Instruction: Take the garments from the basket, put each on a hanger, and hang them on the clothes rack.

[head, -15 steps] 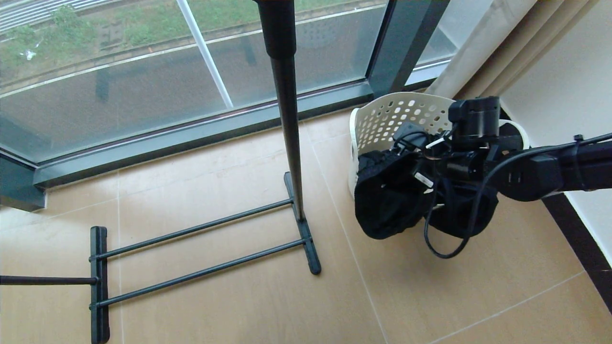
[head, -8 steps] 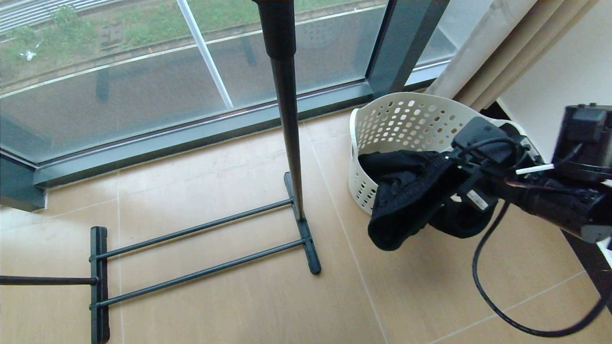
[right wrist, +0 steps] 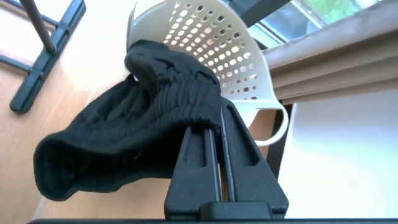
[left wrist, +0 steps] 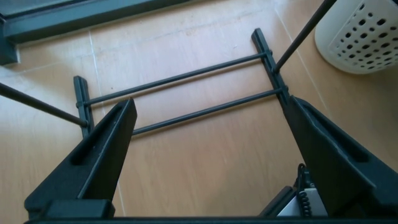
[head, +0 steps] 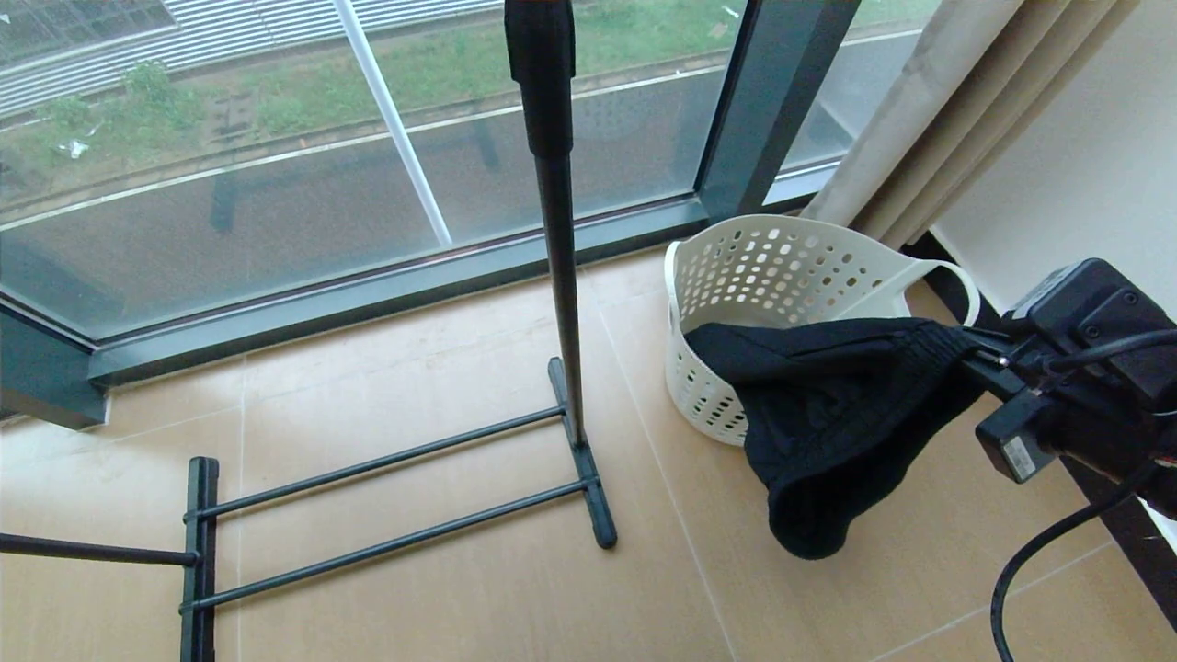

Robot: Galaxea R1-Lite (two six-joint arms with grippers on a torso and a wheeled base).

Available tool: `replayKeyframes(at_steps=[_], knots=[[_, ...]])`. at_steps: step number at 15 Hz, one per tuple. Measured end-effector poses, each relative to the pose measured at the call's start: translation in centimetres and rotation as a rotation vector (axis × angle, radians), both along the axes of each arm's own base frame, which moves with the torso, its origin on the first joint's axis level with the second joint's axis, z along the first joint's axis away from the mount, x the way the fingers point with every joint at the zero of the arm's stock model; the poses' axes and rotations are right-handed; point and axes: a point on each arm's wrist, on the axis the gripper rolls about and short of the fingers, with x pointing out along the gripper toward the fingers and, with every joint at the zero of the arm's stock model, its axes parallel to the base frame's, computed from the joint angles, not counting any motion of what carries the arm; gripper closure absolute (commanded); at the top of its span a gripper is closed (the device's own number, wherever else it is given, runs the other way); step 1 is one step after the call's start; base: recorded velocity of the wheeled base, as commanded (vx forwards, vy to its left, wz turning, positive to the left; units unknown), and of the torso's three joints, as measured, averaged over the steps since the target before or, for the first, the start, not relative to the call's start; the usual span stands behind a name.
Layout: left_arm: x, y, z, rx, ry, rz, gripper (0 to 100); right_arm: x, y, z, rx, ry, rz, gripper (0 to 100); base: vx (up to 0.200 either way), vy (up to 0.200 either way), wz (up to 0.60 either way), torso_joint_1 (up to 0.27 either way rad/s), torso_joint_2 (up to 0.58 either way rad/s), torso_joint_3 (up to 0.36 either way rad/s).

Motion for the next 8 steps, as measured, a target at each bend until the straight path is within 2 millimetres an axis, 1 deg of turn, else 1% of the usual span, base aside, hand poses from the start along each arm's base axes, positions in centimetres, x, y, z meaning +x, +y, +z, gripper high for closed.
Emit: replayKeyframes(at_steps=[6,8], knots=[[0.0,0.0,0.0,0.0,0.0,0.0,0,-0.19,-0.21,0.09,0.038,0.0,-0.01,100,0.0,0.0,0.0,-0.001,0.0,0.208],[0.0,0.0,0.0,0.001,0.0,-0.001,0,-0.14,-0.2,-0.03,0.075,0.013,-0.017,100,0.0,0.0,0.0,-0.002,0.0,0.2]])
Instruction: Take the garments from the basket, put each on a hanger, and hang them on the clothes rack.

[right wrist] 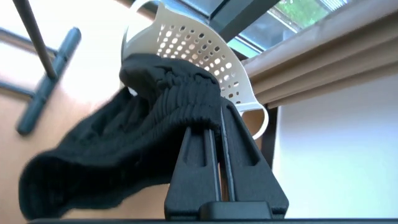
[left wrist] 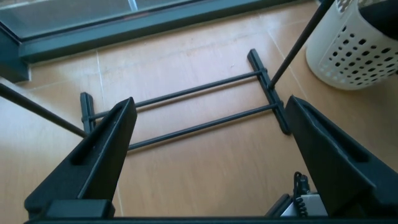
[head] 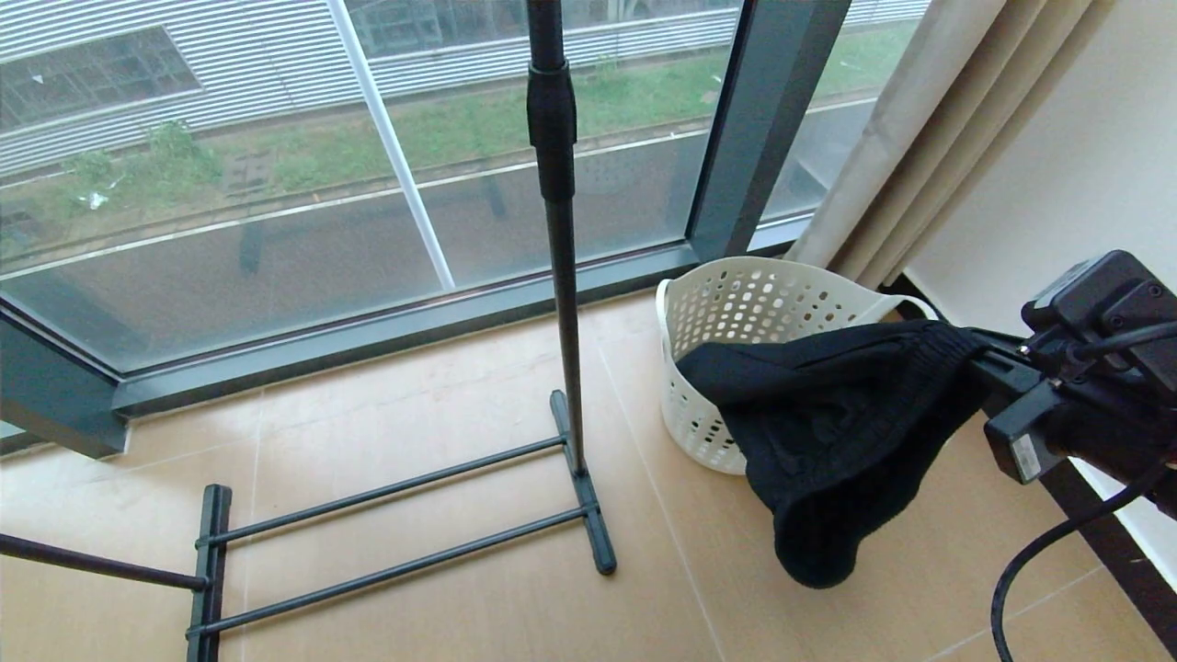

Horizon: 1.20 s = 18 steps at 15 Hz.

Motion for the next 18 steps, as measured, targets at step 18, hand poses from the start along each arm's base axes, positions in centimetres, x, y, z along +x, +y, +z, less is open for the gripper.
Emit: replayKeyframes(at_steps=[18], knots=[[0.0,0.0,0.0,-0.001,-0.001,0.0,0,4.3,-0.4,-0.2,0.141,0.057,-0.117,100,0.0,0.0,0.0,0.03,-0.11,0.116]])
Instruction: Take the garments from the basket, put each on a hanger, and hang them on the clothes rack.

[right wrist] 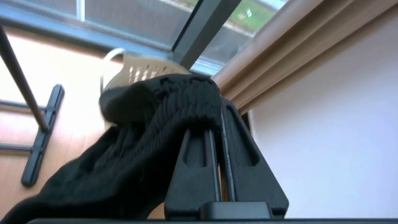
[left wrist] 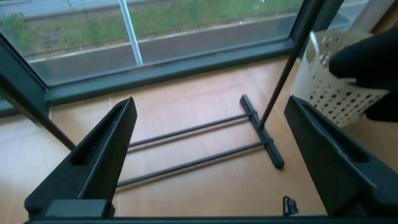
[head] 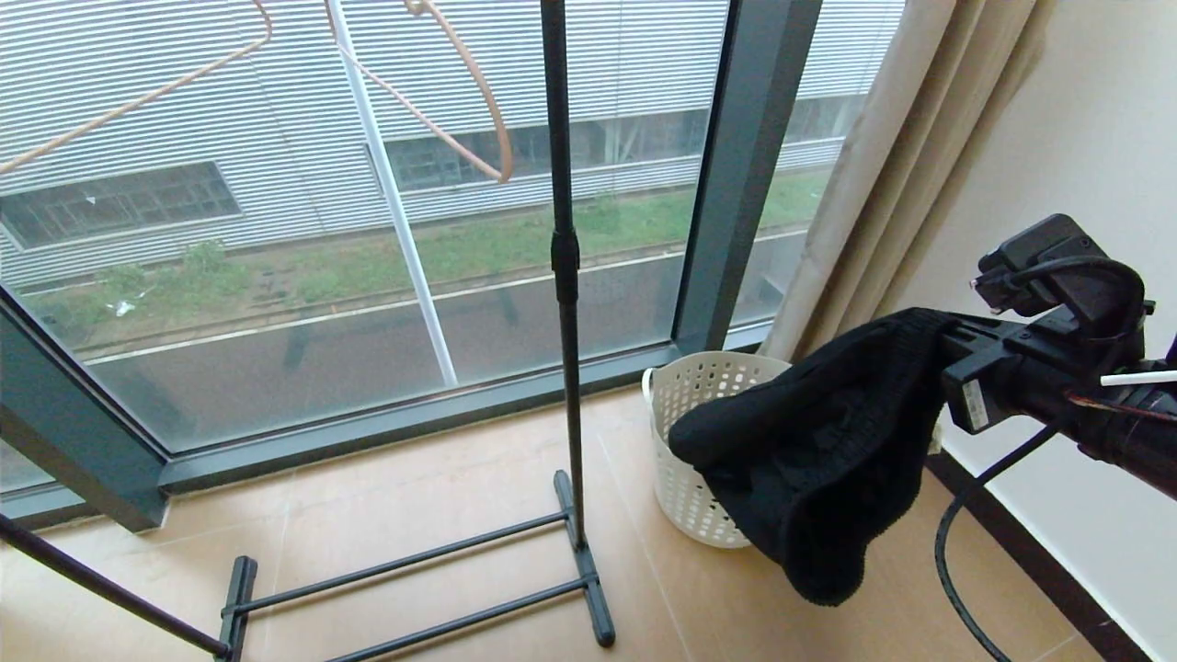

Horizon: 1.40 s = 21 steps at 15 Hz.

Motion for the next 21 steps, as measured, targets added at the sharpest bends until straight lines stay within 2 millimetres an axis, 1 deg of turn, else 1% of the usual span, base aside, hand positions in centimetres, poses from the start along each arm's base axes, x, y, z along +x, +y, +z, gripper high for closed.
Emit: replayKeyframes(at_steps=[6,15,21], knots=[[0.0,0.0,0.0,-0.002,0.0,-0.001,0,-0.07,-0.02,-0.07,-0.001,0.002,0.0,100,0.0,0.0,0.0,0.16,-0.46,-0.119],[-0.01,0.0,0.02,-0.003,0.0,0.0,0,0.29,0.12,-0.62,-0.009,0.024,0.0,100,0.0,0.0,0.0,0.208,-0.52,-0.108],[0.01,0.0,-0.04,0.004,0.002,0.002,0,0.25,0.1,-0.69,-0.01,0.026,0.0,100,0.0,0.0,0.0,0.255,-0.58,-0.281]])
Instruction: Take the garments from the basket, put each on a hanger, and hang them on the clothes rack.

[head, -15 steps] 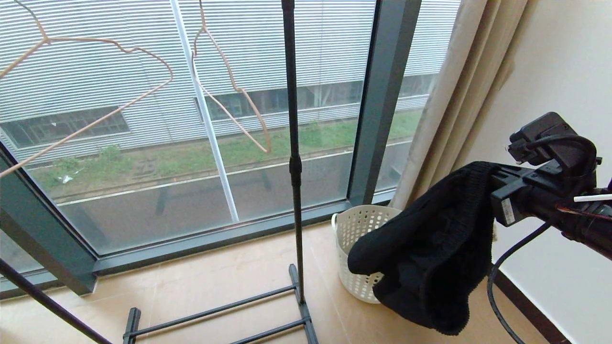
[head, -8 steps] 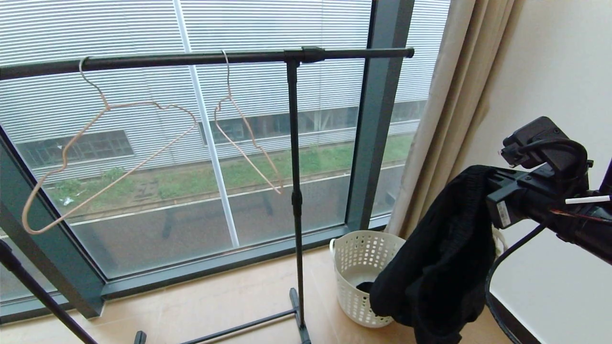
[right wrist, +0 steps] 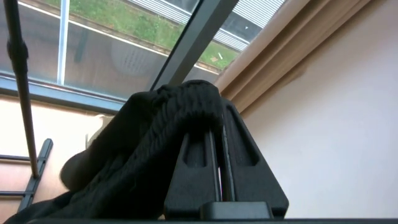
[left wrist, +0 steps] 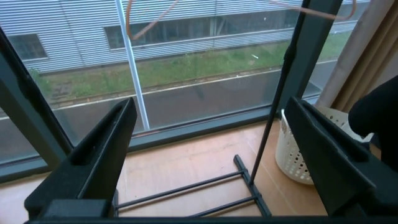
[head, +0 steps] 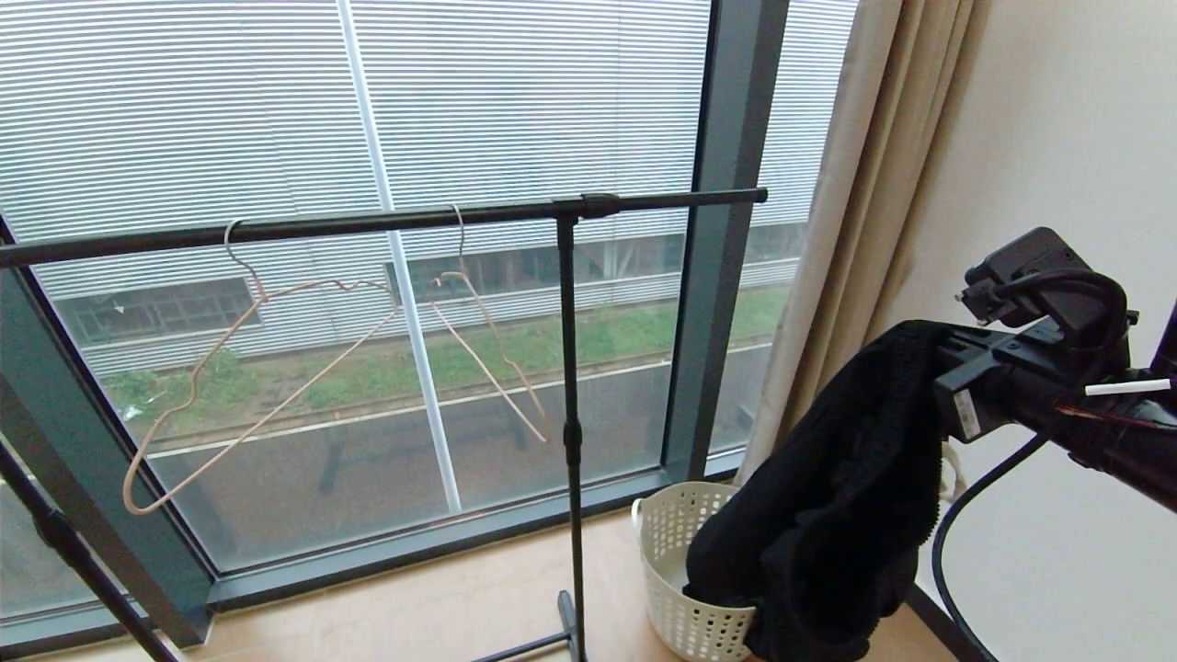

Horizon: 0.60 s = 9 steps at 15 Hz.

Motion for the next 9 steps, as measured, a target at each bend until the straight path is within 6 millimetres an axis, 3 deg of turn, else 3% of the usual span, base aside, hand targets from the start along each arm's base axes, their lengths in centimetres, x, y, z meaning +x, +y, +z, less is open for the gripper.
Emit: replayKeyframes(at_steps=[9], knots=[[0.0,0.01,-0.01,-0.002,0.0,0.003,0,-0.07,-0.04,-0.2,-0.003,0.007,0.0,100,0.0,0.0,0.0,0.199,-0.43,-0.356]])
